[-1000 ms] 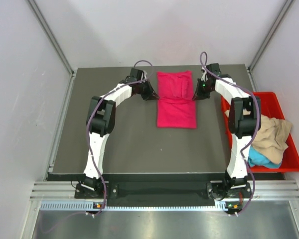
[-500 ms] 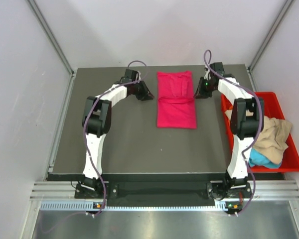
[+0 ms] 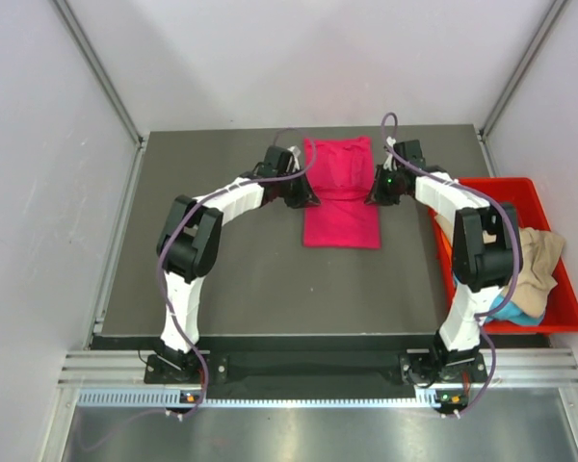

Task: Fold and stack the t-shirts
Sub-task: Fold the tshirt

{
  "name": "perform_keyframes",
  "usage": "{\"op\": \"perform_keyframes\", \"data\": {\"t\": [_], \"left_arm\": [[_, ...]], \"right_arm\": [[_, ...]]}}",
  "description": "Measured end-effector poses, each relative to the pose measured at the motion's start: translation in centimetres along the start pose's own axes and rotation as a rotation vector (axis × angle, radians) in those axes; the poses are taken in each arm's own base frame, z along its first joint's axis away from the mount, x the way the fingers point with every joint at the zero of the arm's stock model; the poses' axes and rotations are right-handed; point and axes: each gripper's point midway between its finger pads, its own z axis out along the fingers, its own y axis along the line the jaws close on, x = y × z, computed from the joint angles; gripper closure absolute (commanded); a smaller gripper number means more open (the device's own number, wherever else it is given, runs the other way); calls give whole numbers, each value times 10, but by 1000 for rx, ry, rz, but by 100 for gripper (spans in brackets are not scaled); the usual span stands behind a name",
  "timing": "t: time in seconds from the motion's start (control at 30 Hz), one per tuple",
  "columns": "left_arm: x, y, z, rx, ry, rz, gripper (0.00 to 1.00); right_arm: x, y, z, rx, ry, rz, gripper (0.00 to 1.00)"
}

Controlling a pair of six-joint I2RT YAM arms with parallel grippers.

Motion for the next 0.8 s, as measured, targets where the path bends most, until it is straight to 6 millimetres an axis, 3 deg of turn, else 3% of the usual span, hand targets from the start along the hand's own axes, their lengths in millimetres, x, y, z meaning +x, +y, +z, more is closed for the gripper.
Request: {"op": "perform_keyframes", "data": {"t": [0.17, 0.33, 0.6, 0.8], "left_arm": [[4, 19, 15, -46, 7, -14, 84], [-6, 34, 26, -94, -18, -21, 83], [-29, 28, 34, -92, -69, -7, 83], [-43, 26, 44, -92, -97, 11, 82]], "right_arm": [[-6, 2, 15, -20, -35, 16, 100], [-8, 1, 26, -23, -48, 36, 100], [-6, -6, 37, -3, -44, 54, 100], [-17, -6, 43, 6, -62, 52, 100]]}}
